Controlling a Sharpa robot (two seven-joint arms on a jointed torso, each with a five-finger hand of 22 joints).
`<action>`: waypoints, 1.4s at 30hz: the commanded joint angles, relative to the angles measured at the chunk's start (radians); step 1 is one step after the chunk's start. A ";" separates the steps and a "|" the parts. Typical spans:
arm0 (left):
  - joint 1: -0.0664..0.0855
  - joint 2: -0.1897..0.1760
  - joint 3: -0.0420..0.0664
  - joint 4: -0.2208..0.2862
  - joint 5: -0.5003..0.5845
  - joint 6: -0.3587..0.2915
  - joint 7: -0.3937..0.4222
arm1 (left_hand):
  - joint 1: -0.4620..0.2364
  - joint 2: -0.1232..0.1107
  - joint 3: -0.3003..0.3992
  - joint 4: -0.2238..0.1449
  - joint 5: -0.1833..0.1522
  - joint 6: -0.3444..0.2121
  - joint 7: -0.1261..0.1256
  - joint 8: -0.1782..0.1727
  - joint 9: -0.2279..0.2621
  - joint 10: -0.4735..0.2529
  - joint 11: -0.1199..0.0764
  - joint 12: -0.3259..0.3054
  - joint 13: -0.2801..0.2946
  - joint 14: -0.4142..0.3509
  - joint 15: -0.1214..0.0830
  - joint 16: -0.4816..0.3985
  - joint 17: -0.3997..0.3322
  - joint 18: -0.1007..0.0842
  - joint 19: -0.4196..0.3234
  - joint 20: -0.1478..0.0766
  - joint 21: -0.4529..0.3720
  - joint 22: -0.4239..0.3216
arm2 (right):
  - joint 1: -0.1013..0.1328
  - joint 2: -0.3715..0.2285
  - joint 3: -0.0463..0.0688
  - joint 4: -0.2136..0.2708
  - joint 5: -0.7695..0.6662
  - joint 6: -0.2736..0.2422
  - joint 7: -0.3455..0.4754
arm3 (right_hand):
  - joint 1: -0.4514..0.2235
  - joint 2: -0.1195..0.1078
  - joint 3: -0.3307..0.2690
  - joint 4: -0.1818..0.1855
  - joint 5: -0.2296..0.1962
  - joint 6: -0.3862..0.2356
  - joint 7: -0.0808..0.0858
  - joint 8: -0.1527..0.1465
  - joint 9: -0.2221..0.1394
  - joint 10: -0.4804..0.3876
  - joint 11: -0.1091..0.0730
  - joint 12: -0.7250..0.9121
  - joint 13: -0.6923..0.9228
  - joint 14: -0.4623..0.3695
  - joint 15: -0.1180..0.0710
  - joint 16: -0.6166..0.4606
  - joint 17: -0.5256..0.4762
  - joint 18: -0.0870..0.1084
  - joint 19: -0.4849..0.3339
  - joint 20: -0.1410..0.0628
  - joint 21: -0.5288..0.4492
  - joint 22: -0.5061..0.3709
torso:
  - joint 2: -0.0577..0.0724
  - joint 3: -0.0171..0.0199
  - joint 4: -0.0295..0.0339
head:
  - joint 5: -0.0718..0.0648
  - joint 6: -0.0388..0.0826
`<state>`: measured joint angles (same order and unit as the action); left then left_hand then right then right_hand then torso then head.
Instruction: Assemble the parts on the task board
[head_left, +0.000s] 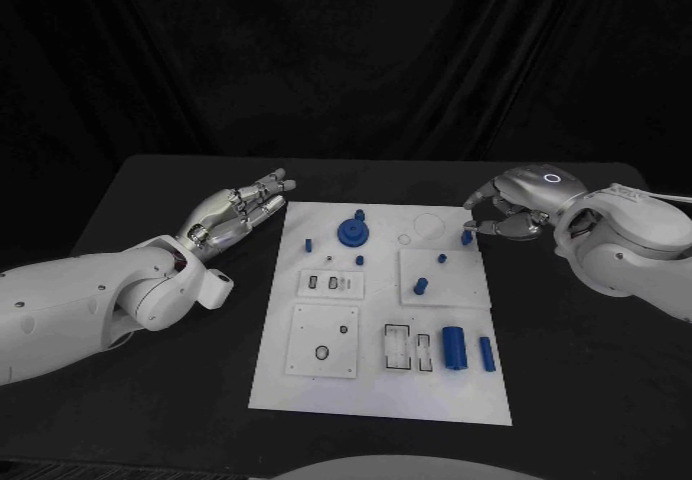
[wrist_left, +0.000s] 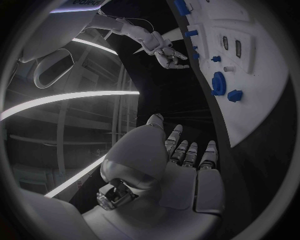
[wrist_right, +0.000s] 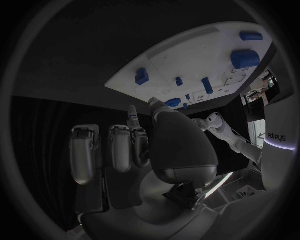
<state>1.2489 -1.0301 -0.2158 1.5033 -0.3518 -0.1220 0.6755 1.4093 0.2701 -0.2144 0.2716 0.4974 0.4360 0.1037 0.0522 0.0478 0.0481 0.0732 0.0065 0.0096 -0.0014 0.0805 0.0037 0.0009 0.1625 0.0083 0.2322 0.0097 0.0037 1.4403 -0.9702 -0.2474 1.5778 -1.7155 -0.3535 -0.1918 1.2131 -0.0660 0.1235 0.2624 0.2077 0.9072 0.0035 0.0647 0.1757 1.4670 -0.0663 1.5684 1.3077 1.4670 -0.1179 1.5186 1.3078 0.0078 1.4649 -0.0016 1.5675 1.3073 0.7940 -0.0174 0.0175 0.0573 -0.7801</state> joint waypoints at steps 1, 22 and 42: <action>0.001 0.001 0.001 0.003 0.001 0.012 0.050 | 0.009 0.000 0.005 0.001 0.007 0.006 0.001 0.005 0.001 0.002 0.005 0.004 0.002 0.001 0.007 -0.004 -0.001 0.019 -0.001 0.006 -0.003 0.001 | -0.009 -0.005 0.001 -0.003 -0.006 -0.005 -0.018 | -0.009 -0.007 -0.005 0.007 -0.019 -0.009 0.000 0.001 0.000 0.104 -0.005 0.002 0.263 0.091 -0.009 0.005 0.184 -0.008 0.106 -0.008 0.003 0.263 | 0.001 -0.0001 0.0011 | -0.001 -0.002; 0.001 -0.002 0.001 -0.005 0.001 0.017 0.042 | 0.011 0.000 0.007 0.001 0.008 -0.001 0.002 0.003 0.000 0.000 0.007 0.004 0.001 0.001 0.007 -0.004 -0.001 0.018 -0.001 0.006 -0.003 0.001 | -0.044 -0.012 0.001 -0.018 -0.006 0.016 0.000 | -0.008 -0.018 -0.009 0.015 -0.055 -0.040 -0.003 -0.001 -0.003 0.103 -0.009 -0.001 0.260 0.092 -0.016 0.010 0.189 -0.008 0.106 -0.015 0.003 0.263 | 0.000 -0.0005 -0.0015 | 0.003 -0.010; 0.000 0.002 0.001 -0.007 0.001 0.026 0.040 | 0.004 0.002 0.006 0.008 0.001 -0.005 0.005 0.002 -0.001 -0.001 0.010 0.003 0.001 0.001 0.010 -0.004 -0.001 0.018 -0.001 0.008 -0.003 0.001 | -0.059 0.007 0.001 -0.036 -0.006 0.012 0.009 | 0.026 -0.022 0.000 0.004 -0.048 -0.040 -0.009 0.006 0.000 0.101 -0.015 -0.008 0.254 0.091 -0.023 0.010 0.188 -0.008 0.106 -0.021 0.003 0.263 | -0.001 -0.0009 -0.0017 | 0.004 -0.013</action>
<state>1.2489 -1.0302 -0.2158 1.4946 -0.3519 -0.1090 0.6755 1.4093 0.2701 -0.2104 0.2758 0.5006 0.4324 0.1073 0.0521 0.0476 0.0443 0.0769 0.0065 0.0094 0.0023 0.0843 0.0037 0.0009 0.1625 0.0082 0.2322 0.0097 0.0037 1.3843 -0.9642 -0.2471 1.5433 -1.7155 -0.3433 -0.1849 1.2315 -0.0888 0.1197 0.2663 0.1570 0.8733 -0.0018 0.0647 0.1738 1.4669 -0.0734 1.5640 1.3077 1.4652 -0.1341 1.5224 1.3075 0.0078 1.4652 -0.0161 1.5675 1.3078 0.7938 -0.0179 0.0158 0.0619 -0.7920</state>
